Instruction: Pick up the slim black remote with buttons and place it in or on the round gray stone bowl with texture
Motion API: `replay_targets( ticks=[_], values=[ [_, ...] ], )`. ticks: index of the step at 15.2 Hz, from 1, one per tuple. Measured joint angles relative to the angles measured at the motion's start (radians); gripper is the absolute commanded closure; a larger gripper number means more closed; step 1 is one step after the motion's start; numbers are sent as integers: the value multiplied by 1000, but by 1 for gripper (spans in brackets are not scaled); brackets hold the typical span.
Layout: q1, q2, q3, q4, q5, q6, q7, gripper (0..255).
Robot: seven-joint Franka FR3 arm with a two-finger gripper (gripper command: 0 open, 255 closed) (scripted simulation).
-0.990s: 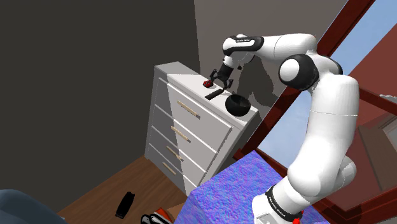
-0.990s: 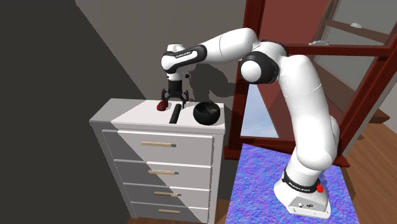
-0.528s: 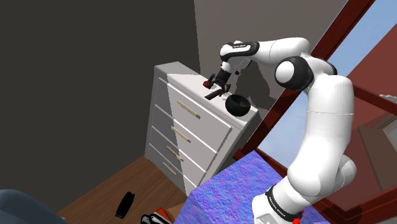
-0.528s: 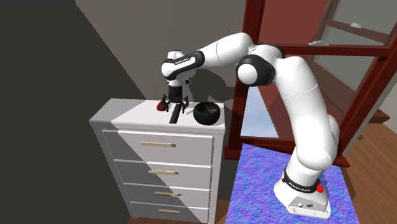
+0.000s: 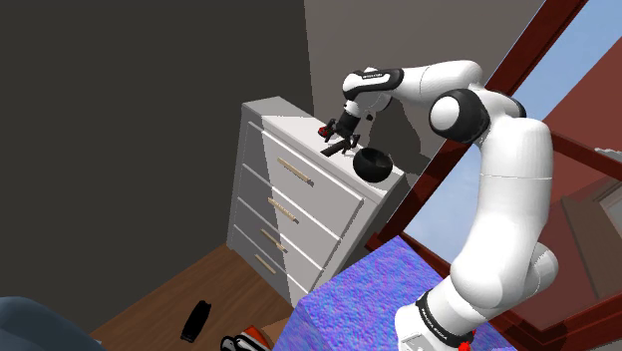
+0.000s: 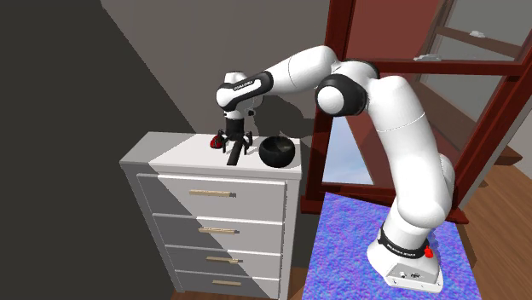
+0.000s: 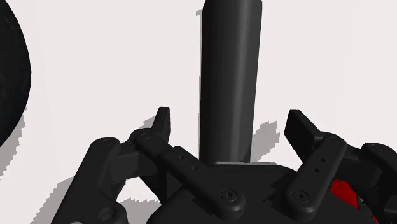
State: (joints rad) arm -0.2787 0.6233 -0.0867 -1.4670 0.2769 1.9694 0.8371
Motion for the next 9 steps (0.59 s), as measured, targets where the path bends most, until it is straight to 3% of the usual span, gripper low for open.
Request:
replay_targets(
  ticks=[1,9],
  values=[
    [0,0,0,0,0,0,0,255],
    [-1,-13,-3,-8,-1,7,-1,255]
  ],
)
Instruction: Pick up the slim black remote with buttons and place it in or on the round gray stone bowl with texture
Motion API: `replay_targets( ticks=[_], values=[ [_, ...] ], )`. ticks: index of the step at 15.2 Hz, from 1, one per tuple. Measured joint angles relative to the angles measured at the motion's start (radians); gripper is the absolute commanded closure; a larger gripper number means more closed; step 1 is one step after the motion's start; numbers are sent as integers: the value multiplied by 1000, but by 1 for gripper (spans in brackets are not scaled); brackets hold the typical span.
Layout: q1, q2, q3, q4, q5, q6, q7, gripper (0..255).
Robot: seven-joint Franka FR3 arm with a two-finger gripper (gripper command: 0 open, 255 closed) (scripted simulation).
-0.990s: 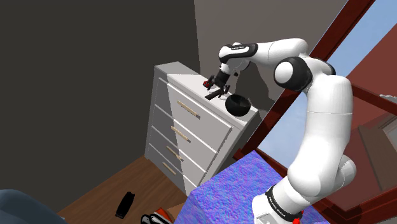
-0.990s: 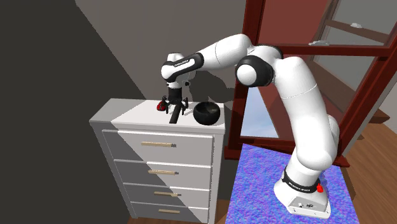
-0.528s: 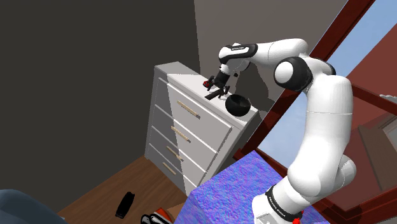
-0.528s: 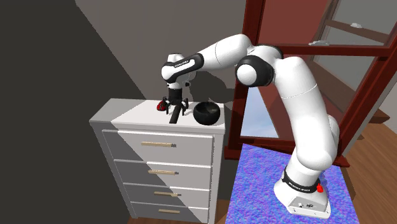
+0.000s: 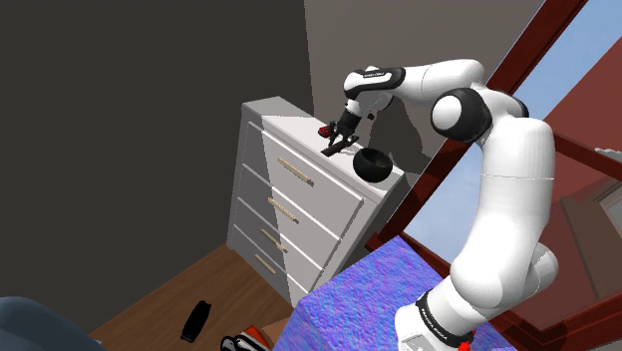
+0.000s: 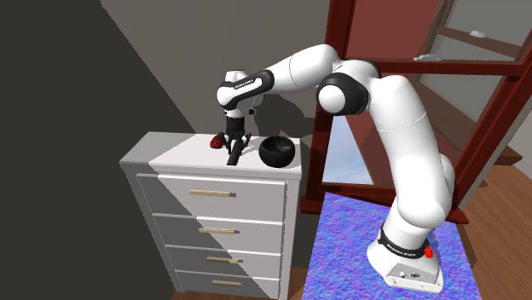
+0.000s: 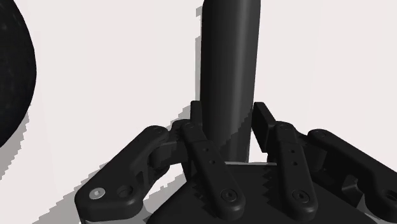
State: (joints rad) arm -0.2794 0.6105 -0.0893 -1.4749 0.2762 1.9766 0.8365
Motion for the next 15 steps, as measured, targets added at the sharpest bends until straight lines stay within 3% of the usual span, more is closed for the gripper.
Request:
replay_targets(
  ticks=[15],
  values=[
    [1,-45,-3,78,-13,-132,31,255]
  ],
)
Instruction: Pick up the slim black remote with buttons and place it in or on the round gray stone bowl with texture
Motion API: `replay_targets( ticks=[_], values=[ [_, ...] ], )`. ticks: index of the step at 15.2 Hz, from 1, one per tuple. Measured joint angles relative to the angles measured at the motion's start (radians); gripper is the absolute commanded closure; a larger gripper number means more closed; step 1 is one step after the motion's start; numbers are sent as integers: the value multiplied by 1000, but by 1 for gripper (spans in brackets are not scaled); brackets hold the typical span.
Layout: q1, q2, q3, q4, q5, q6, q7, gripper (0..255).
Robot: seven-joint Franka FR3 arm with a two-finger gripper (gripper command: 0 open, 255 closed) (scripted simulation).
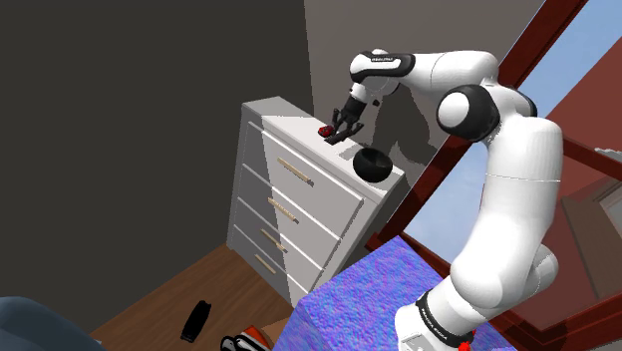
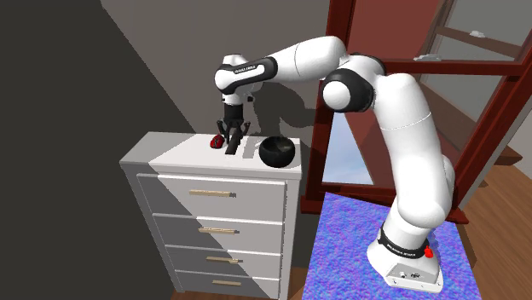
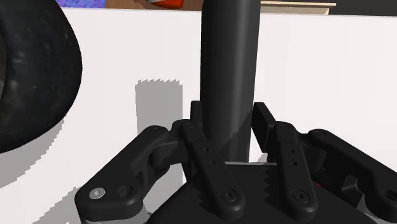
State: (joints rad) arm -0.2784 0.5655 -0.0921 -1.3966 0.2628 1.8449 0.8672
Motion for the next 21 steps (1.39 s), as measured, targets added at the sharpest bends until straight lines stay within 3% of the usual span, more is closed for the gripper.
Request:
replay_targets(
  ticks=[20,21],
  values=[
    [-13,-26,-4,221,-12,-243,47,255],
    [-14,-49,-5,192,-14,-238,42,255]
  ],
)
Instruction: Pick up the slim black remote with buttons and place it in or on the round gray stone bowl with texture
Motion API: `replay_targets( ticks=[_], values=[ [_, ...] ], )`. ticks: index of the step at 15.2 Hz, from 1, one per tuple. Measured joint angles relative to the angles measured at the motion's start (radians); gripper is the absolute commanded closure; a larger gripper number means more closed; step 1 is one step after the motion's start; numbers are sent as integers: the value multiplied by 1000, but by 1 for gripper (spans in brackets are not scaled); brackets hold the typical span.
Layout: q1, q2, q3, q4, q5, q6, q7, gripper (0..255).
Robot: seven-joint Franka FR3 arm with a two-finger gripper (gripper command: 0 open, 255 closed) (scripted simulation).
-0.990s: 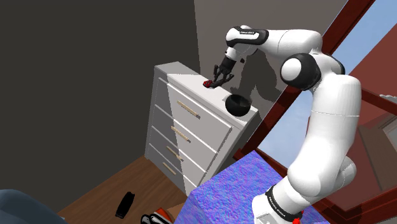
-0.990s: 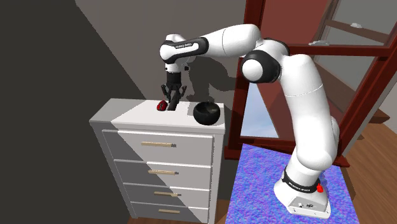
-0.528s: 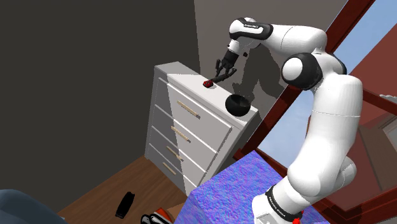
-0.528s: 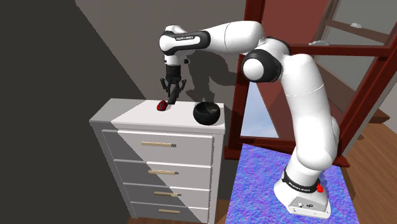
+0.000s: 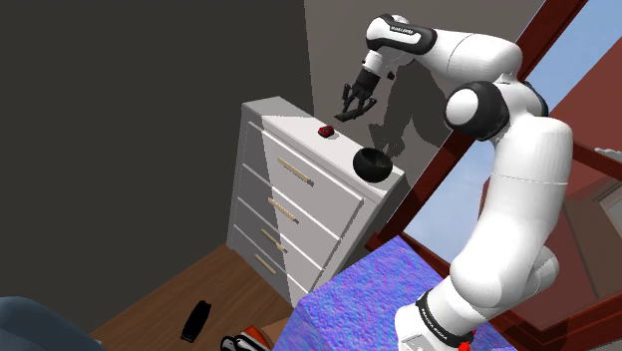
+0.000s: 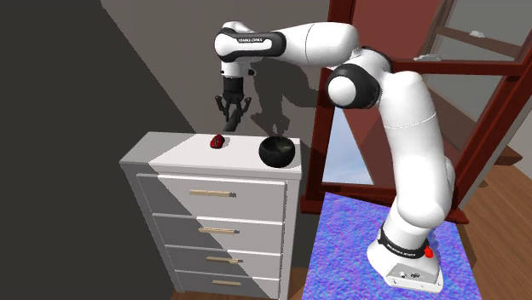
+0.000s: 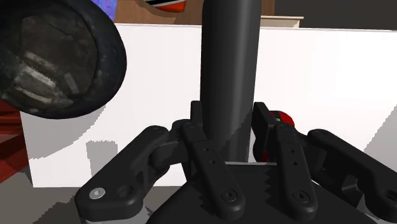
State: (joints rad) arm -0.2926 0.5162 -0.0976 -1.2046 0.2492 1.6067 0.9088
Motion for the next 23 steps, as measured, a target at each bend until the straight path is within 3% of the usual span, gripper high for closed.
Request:
replay_targets(
  ticks=[9,14,23],
  values=[
    [-4,-377,-31,-561,-31,173,-79,255],
    [-16,-563,-45,-789,-57,212,-106,255],
    [-20,-569,-50,-914,-52,327,-138,255]
  ],
)
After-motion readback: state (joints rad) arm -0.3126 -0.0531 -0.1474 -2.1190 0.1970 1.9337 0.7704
